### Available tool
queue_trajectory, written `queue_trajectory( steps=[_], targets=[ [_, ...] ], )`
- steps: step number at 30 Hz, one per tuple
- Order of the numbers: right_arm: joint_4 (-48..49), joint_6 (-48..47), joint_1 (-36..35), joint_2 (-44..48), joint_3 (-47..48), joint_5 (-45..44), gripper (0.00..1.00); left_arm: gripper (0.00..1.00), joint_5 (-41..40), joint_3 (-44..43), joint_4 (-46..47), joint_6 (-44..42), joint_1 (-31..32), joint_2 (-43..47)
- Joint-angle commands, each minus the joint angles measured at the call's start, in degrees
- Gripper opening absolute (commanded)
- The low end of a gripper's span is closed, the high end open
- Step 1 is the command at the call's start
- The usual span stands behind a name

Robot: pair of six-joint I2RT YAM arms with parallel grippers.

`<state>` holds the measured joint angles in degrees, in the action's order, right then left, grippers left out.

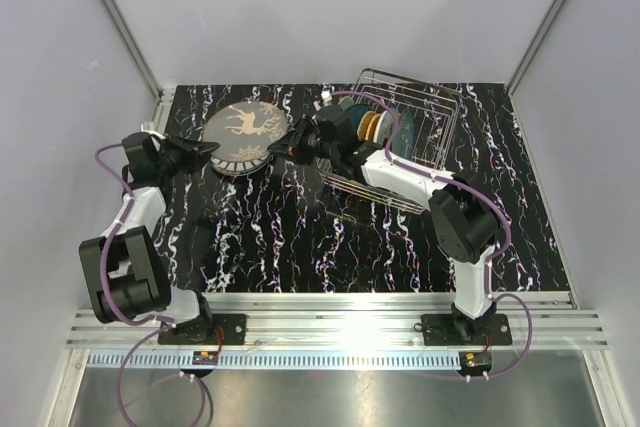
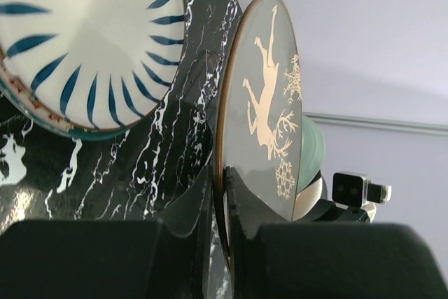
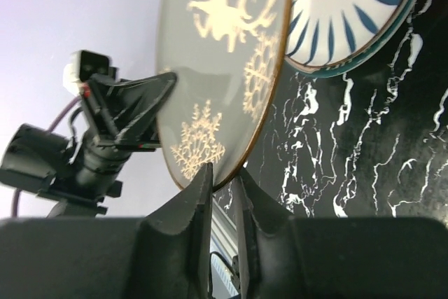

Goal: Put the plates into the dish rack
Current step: Pass the plate from the right arm to the left

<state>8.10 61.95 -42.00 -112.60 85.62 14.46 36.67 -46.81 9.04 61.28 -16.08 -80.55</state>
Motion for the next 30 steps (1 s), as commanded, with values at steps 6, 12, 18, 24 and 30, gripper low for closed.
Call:
queue_trajectory(
  steps=[6, 12, 18, 24, 30],
  targets=[
    [7.6, -0.4, -1.7, 3.1, 1.2, 4.9, 0.45, 0.0, 3.8, -0.8, -1.6, 1.8, -0.4, 4.4],
    [7.7, 0.2, -1.7, 3.1, 0.8, 5.4, 0.48, 0.0, 2.6, -1.5, -4.3, 0.4, -1.3, 5.3],
    [4.7, -0.3, -1.5, 4.2, -0.4, 4.6, 0.54, 0.0, 2.0, -1.3, -4.9, 0.4, -2.3, 6.3],
    [2.2, -1.3, -1.6, 5.9, -2.0, 4.7, 0.56, 0.0, 1.6, -2.5, -5.3, 0.2, -2.6, 6.8],
    [1.6, -1.5, -1.2, 7.6, -4.8, 5.3, 0.58, 0.0, 0.3, -3.2, -6.0, 0.8, -2.6, 7.7]
  ],
)
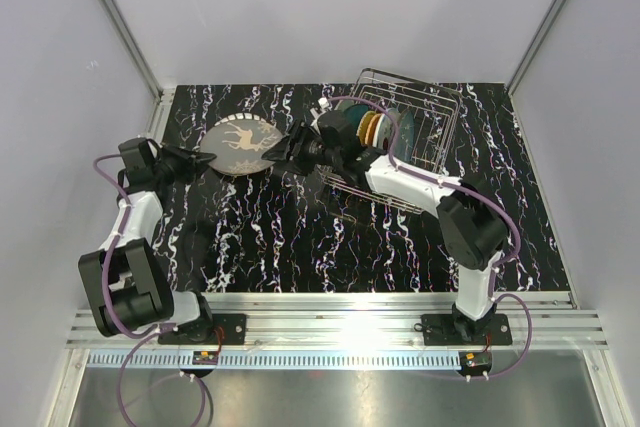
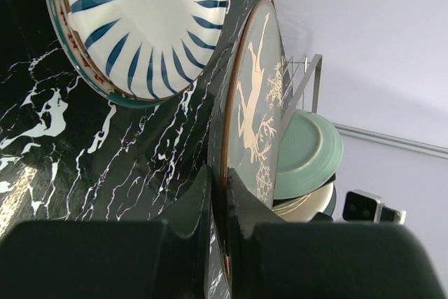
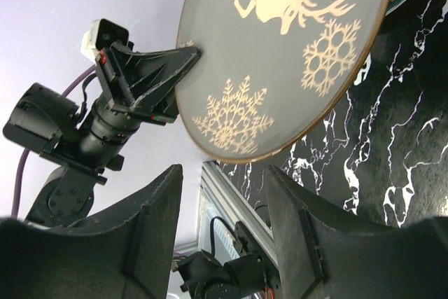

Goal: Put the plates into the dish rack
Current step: Pass the plate from the right arm to the left

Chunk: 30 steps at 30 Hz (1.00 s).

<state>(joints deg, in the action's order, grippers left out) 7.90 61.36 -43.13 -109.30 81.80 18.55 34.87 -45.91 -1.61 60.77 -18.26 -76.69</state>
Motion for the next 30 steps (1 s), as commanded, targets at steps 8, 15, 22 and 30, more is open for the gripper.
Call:
queue_trajectory(
  steps=[8, 15, 22, 30],
  targets=[
    [1.3, -1.4, 0.3, 5.3, -2.3, 1.8, 0.59, 0.0, -0.1, -4.8, 3.2, 0.4, -0.4, 5.8],
    [-6.0, -8.8, 0.3, 9.1, 2.8, 2.1, 0.59, 0.0, -2.6, -6.8, 0.2, -2.5, -0.4, 8.7],
    [-18.0, -20.9, 0.3, 18.9, 4.2, -2.6, 0.6, 0.0, -6.4, -12.0, -5.5, -7.2, -0.2, 12.5],
    [-25.0, -29.8, 0.5, 36.2, -5.5, -19.8, 0.54, 0.0, -14.9, -20.3, -11.8, -14.4, 7.3, 15.8]
  ],
)
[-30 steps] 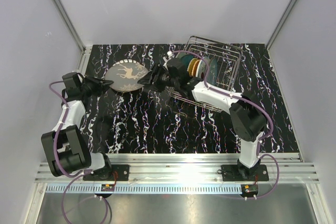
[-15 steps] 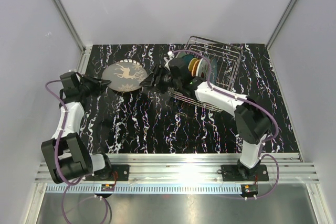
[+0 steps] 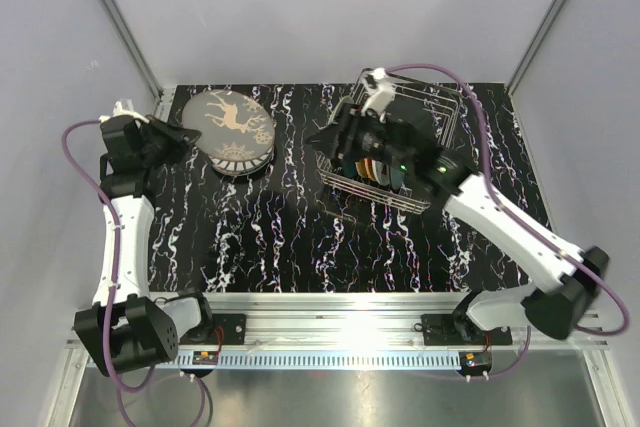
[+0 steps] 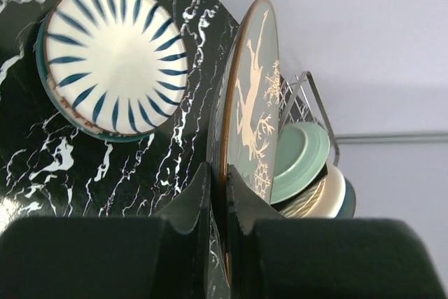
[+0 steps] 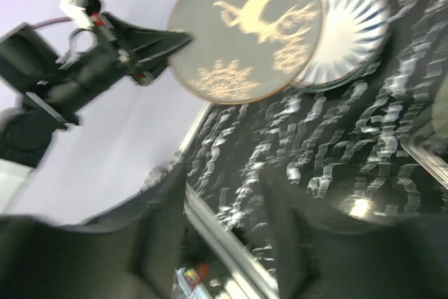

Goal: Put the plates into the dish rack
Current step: Pass the plate from the right arm to the left, then insert the plate into the dish rack

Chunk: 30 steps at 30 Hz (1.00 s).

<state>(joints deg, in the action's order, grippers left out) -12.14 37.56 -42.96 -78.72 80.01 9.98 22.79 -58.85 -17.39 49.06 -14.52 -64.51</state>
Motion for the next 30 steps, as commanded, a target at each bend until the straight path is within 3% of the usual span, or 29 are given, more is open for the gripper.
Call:
queue_trajectory(
  steps=[1, 6, 13, 20, 25, 30],
  targets=[
    [-5.3, -6.8, 0.3, 7.5, -5.0, -13.6, 0.47, 0.0, -4.1, -9.9, 2.5, -3.4, 6.0, 3.9],
    [-8.0, -10.9, 0.5, 19.5, -14.4, -29.0, 0.27, 0.0, -14.8, -17.1, -2.2, -6.5, 13.0, 4.5],
    [-11.3, -13.1, 0.9, 32.7, -24.3, -46.5, 0.0, 0.0, -21.6, -21.7, -1.9, -6.3, 24.4, 4.0],
    [-17.0, -8.9, 1.0, 46.1, -33.0, -59.9, 0.0, 0.0, -25.9, -26.2, 0.4, -7.0, 35.0, -0.1],
    [-18.3, -7.3, 1.1, 55.9, -38.6, -64.3, 0.0, 0.0, -30.6, -33.4, 0.1, -11.0, 46.4, -4.8],
    [-20.5, -3.1, 1.0, 59.9, -40.5, -65.8, 0.0, 0.0, -37.4, -39.7, -0.9, -15.7, 55.7, -11.9]
  ],
)
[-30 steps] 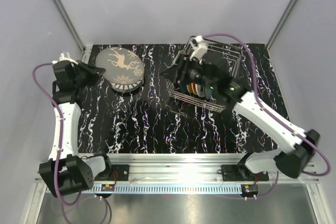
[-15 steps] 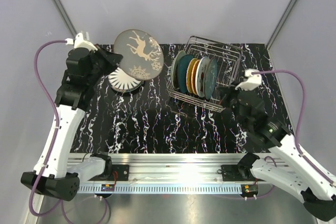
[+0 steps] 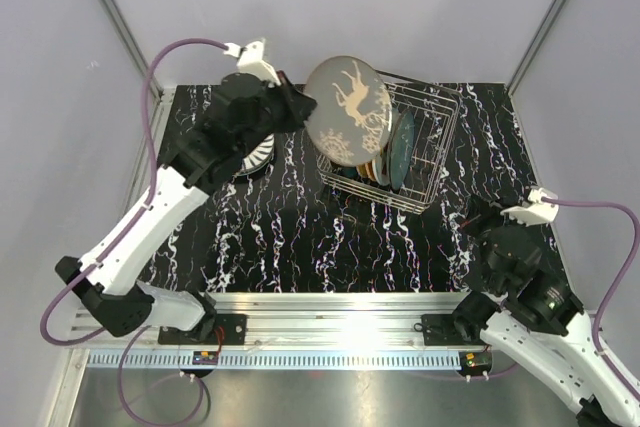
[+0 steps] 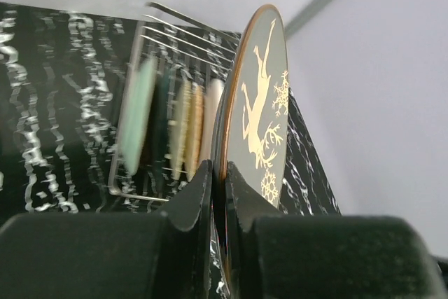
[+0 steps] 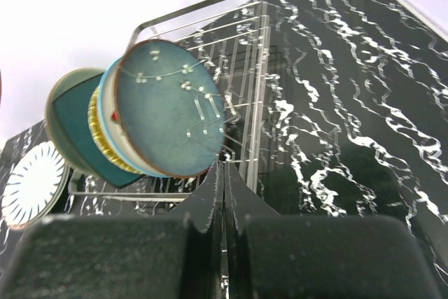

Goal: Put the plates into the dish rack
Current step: Insert the plate into the dish rack

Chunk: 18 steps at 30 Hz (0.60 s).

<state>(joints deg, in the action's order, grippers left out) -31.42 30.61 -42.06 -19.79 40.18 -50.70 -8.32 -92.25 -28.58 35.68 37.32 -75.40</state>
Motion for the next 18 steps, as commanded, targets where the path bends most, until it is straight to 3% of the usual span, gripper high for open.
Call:
queue_trajectory(
  steps=[1, 7, 18],
  targets=[
    [-1.6, 4.2, 0.2, 1.3, -0.4, -5.5, 0.01, 0.0, -7.3, -6.4, 11.0, -2.7, 6.7, -1.8],
    [-2.9, 5.6, 0.1, 2.7, -0.5, -6.5, 0.01, 0.0, -12.9, -12.2, 11.8, -4.6, 14.8, -10.9],
    [-2.5, 5.8, 0.1, 4.0, -1.3, -4.4, 0.0, 0.0, -25.2, -28.8, 8.4, -11.7, 21.6, -28.7]
  ],
)
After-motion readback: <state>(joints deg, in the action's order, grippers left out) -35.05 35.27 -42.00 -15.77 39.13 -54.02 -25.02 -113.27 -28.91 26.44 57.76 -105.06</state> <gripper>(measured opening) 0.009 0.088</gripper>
